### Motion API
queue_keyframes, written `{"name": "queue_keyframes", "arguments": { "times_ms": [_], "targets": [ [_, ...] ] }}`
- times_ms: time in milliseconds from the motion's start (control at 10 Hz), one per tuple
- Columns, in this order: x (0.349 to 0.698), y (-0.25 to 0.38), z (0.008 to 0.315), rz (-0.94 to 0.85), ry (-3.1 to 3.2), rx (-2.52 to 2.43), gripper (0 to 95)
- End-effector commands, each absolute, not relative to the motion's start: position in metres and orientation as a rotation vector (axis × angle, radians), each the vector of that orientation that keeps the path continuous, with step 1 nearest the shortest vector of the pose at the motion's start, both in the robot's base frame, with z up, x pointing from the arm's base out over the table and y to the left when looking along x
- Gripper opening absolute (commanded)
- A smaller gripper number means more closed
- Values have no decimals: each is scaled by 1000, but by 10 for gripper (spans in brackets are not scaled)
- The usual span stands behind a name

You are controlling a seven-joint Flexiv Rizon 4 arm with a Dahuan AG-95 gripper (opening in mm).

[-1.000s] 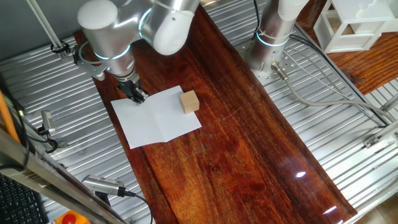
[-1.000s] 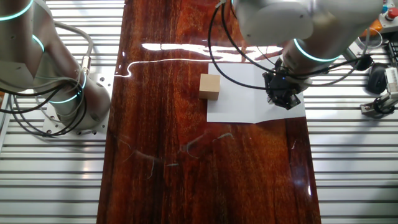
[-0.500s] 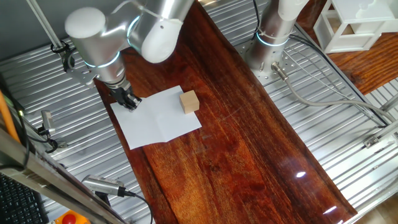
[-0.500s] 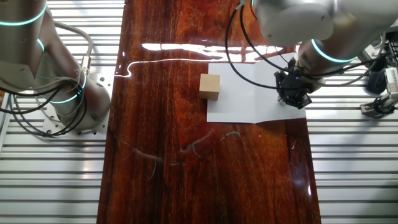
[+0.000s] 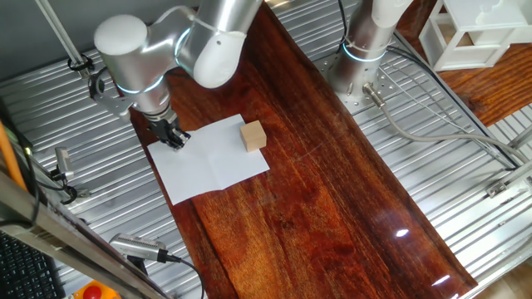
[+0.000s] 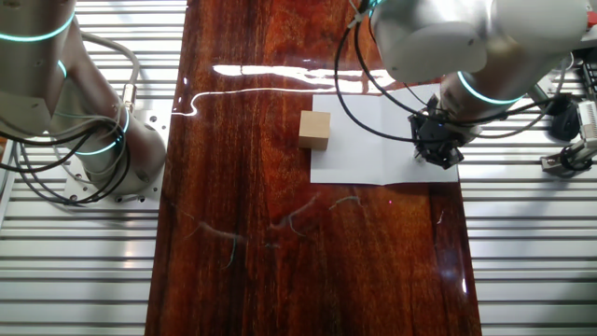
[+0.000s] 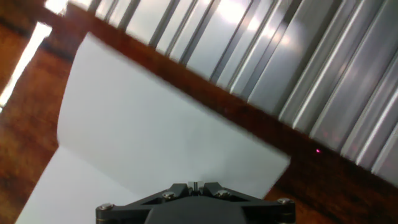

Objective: Unfold a piece of paper

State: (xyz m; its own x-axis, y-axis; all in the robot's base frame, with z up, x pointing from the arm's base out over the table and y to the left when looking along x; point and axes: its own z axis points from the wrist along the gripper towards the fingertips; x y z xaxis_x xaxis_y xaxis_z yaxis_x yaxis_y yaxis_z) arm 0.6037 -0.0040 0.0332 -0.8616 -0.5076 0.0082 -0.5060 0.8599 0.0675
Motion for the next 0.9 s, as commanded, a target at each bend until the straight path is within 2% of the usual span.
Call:
{"name": "queue_keyframes", "arguments": {
  "times_ms": [100,400,900],
  "targets": [
    [602,-4,37,-94,-2997,825,0],
    [597,-3,52,-87,-2994,817,0],
    [586,-6,59,-91,-2989,822,0]
  ]
}}
